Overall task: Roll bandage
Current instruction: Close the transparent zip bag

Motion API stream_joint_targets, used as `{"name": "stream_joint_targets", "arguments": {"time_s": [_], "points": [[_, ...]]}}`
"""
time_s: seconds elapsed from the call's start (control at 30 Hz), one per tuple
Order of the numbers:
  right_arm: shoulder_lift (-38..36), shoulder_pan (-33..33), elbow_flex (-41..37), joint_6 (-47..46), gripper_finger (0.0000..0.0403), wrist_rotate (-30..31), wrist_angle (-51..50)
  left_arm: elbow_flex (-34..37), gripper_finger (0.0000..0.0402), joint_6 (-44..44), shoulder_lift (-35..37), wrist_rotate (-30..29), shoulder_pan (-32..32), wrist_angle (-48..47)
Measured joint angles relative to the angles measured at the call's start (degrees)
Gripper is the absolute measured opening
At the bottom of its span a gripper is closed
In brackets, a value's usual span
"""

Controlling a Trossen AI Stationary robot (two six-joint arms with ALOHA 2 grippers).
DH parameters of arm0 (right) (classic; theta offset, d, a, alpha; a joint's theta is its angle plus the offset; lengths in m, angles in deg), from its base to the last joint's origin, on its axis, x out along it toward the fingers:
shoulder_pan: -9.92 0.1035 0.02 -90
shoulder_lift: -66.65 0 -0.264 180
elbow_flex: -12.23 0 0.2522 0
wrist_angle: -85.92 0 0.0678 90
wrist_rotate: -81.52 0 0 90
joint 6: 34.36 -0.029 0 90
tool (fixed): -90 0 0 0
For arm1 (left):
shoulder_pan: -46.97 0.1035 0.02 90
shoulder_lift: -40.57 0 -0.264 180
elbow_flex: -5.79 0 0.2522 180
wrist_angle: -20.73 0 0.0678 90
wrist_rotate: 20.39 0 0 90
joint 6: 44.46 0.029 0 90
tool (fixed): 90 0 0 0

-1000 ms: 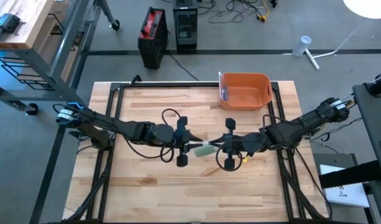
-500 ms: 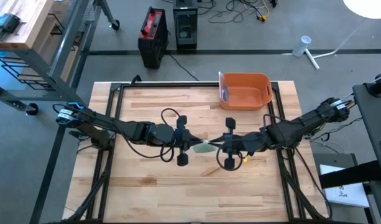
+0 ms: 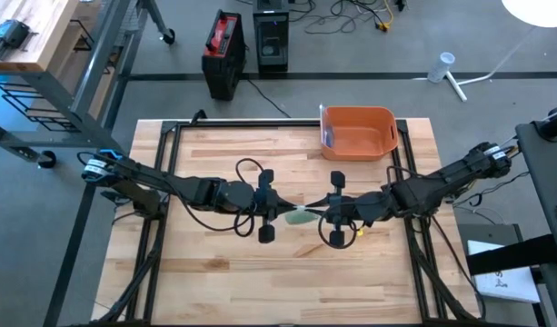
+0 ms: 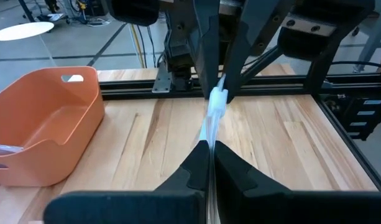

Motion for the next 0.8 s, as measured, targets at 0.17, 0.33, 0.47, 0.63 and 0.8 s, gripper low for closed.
{"name": "stream_joint_targets", "arguments": {"time_s": [0.17, 0.33, 0.47, 0.63, 0.8], "points": [[-0.8, 0.8, 0.0, 0.0, 0.0032, 0.0, -1.1, 0.0, 0.0000, 0.0, 0.0, 0.0, 0.0, -0.1], [-1.3, 1.1, 0.0, 0.1, 0.0039, 0.0, -0.9, 0.0, 0.0000, 0.0, 0.0, 0.0, 0.0, 0.0], [-0.7, 1.0, 0.0, 0.2, 0.0030, 0.5, 0.0, 0.0, 0.0000, 0.0, 0.0, 0.0, 0.0, 0.0], [0.0, 0.7, 0.0, 1.7, 0.0009, 0.5, 2.2, 0.0, 0.0000, 0.3, 0.0, 0.0, 0.0, 0.2], [0.0, -0.3, 0.0, 1.5, 0.0004, 0.5, 2.2, 0.0, 0.0000, 0.4, 0.0, 0.0, -0.1, -0.1]]}}
